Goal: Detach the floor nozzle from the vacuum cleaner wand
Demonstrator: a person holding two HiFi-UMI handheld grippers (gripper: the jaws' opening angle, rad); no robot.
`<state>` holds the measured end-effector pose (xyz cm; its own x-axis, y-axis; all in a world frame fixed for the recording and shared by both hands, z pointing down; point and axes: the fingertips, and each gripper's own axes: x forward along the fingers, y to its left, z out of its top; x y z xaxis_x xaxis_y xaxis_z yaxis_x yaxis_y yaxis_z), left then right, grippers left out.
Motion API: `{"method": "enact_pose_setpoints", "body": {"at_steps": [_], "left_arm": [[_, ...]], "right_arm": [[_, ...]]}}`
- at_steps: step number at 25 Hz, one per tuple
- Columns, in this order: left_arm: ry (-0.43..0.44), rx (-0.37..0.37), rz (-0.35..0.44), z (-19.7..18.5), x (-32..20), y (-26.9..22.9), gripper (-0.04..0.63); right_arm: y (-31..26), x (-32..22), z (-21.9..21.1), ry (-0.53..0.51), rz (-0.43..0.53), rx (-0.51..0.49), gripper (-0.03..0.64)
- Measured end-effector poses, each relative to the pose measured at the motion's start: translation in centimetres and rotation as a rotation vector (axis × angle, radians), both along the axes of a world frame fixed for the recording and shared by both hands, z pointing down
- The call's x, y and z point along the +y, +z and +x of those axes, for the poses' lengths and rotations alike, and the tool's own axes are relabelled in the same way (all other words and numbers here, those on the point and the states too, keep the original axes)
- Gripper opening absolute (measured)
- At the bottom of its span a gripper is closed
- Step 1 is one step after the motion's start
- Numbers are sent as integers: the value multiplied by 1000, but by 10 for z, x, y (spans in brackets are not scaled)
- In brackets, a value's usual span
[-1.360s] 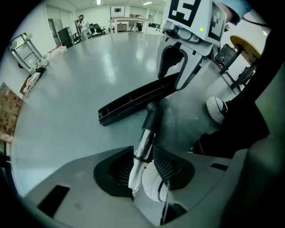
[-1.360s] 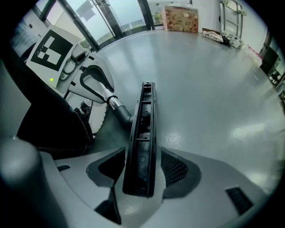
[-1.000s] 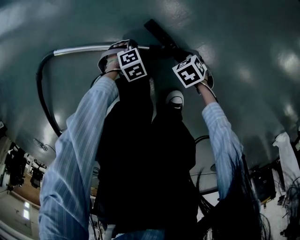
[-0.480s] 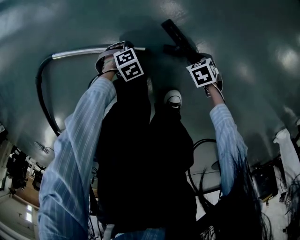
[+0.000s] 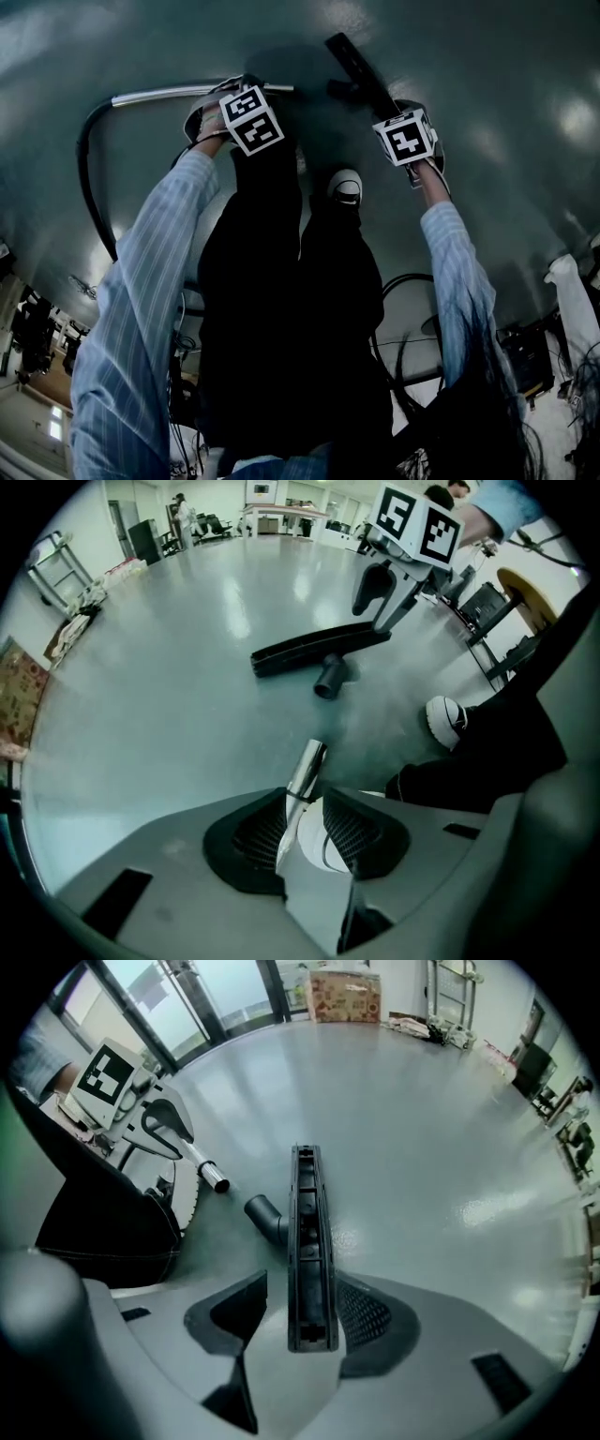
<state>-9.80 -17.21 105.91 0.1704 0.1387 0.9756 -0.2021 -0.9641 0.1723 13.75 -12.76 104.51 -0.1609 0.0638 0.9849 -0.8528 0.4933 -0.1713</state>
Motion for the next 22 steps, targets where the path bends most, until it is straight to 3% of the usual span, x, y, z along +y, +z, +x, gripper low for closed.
{"method": "enact_pose_setpoints", "body": {"at_steps": [4, 8, 11, 14, 18, 22], "left_arm": [[-89, 7, -5, -9, 3, -48, 117], [-155, 52, 21, -2, 2, -110, 115], [-264, 116, 8, 15, 6, -156, 115], [-373, 167, 3, 32, 8, -200, 115], [-526, 218, -3, 50, 20, -257, 110], [-620, 262, 4, 63, 32, -305, 88]], "right_arm": [[-47, -5, -9, 34, 53, -38, 210], [-105, 10, -30, 54, 9, -137, 210], [-146, 21, -48, 23, -9, -199, 209], [-194, 20, -64, 21, 35, -260, 208], [-261, 20, -79, 84, 87, -329, 207], [-311, 28, -83, 145, 106, -364, 202]]}}
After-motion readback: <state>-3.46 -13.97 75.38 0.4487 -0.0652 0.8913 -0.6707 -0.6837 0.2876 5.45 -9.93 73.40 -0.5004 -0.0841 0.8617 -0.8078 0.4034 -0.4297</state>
